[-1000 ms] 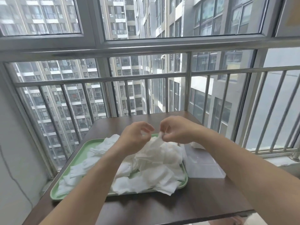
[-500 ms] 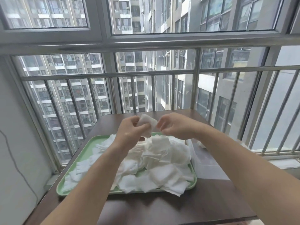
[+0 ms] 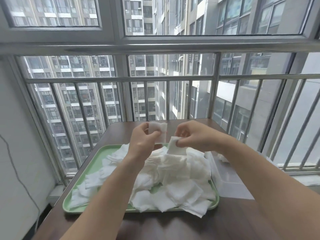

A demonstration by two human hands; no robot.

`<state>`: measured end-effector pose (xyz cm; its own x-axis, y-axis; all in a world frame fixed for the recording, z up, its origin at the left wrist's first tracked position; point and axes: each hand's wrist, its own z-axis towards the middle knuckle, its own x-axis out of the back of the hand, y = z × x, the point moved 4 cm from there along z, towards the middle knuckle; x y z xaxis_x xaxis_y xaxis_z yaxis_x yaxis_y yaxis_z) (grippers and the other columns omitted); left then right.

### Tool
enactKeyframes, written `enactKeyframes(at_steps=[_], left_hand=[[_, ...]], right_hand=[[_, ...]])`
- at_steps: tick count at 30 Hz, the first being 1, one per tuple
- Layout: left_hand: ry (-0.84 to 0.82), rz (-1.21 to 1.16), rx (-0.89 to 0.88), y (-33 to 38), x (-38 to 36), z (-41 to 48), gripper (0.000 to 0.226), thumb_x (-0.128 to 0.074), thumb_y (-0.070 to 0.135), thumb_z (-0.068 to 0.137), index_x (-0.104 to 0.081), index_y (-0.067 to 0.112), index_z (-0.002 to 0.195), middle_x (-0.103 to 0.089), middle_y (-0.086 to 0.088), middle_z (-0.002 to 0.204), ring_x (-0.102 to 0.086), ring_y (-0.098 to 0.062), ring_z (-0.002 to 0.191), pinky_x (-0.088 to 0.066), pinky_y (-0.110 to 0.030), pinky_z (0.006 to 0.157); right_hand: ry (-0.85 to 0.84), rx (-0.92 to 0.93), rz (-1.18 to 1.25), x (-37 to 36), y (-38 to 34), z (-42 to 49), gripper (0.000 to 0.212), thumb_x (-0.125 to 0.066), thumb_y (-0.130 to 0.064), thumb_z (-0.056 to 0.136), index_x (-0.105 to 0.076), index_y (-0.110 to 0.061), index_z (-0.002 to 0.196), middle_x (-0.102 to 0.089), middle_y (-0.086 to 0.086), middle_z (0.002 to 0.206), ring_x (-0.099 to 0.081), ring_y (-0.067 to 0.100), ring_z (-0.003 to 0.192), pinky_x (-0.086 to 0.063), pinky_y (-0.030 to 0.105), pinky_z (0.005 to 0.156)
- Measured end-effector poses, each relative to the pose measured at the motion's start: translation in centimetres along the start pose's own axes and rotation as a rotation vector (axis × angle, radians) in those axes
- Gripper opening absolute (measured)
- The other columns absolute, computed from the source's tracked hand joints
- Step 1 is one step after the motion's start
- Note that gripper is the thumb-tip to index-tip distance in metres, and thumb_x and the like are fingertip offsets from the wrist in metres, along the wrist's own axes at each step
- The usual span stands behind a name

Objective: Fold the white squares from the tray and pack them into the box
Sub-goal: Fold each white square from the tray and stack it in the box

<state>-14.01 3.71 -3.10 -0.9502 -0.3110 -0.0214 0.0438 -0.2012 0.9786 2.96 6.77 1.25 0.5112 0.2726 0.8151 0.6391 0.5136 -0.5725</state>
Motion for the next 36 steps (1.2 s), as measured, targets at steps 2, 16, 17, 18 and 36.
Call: enactKeyframes(at_steps=[2, 16, 17, 18, 36], left_hand=[[-0.004, -0.023, 0.000, -0.2, 0.4, -0.1, 0.017, -0.066, 0.003, 0.089, -0.068, 0.010, 0.105, -0.072, -0.013, 0.101, -0.072, -0.025, 0.089, -0.057, -0.027, 0.064], [0.015, -0.113, -0.062, -0.3, 1.5, -1.7, 0.014, -0.068, 0.007, 0.093, -0.066, 0.011, 0.106, -0.074, -0.012, 0.097, -0.075, -0.020, 0.084, -0.058, -0.028, 0.065], [0.009, -0.110, -0.070, -0.3, 1.4, -1.8, 0.014, -0.070, 0.009, 0.092, -0.066, 0.011, 0.106, -0.075, -0.012, 0.095, -0.075, -0.020, 0.084, -0.058, -0.027, 0.065], [0.002, -0.106, -0.080, -0.3, 1.2, -1.8, 0.015, -0.071, 0.010, 0.092, -0.066, 0.011, 0.106, -0.076, -0.011, 0.094, -0.075, -0.021, 0.083, -0.058, -0.027, 0.065], [-0.056, -0.300, 0.061, -0.1, 0.5, -2.1, 0.043, -0.039, 0.034, 0.108, -0.073, 0.007, 0.107, -0.076, -0.016, 0.101, -0.073, -0.031, 0.099, -0.060, -0.043, 0.085]], right_hand=[[0.037, -0.009, 0.118, 0.5, -0.2, -0.1, 0.012, -0.069, -0.018, 0.089, -0.068, -0.011, 0.099, -0.068, 0.005, 0.090, -0.061, 0.012, 0.076, -0.047, 0.019, 0.064], [0.092, -0.074, 1.051, -2.4, -1.9, 1.1, 0.026, -0.065, -0.004, 0.091, -0.067, 0.000, 0.117, -0.068, 0.013, 0.093, -0.064, 0.026, 0.084, -0.050, 0.033, 0.072], [0.075, -0.067, 1.053, -2.6, -1.9, 1.0, 0.028, -0.067, -0.003, 0.090, -0.066, 0.001, 0.118, -0.070, 0.015, 0.096, -0.065, 0.026, 0.085, -0.052, 0.033, 0.073], [0.066, -0.063, 1.052, -2.7, -1.9, 0.9, 0.031, -0.068, -0.002, 0.089, -0.066, 0.002, 0.119, -0.071, 0.016, 0.099, -0.067, 0.026, 0.086, -0.055, 0.034, 0.075], [0.228, -0.103, 0.698, -2.9, -1.7, 1.2, 0.032, -0.081, -0.005, 0.080, -0.064, 0.009, 0.103, -0.073, 0.024, 0.095, -0.069, 0.018, 0.067, -0.060, 0.027, 0.061]])
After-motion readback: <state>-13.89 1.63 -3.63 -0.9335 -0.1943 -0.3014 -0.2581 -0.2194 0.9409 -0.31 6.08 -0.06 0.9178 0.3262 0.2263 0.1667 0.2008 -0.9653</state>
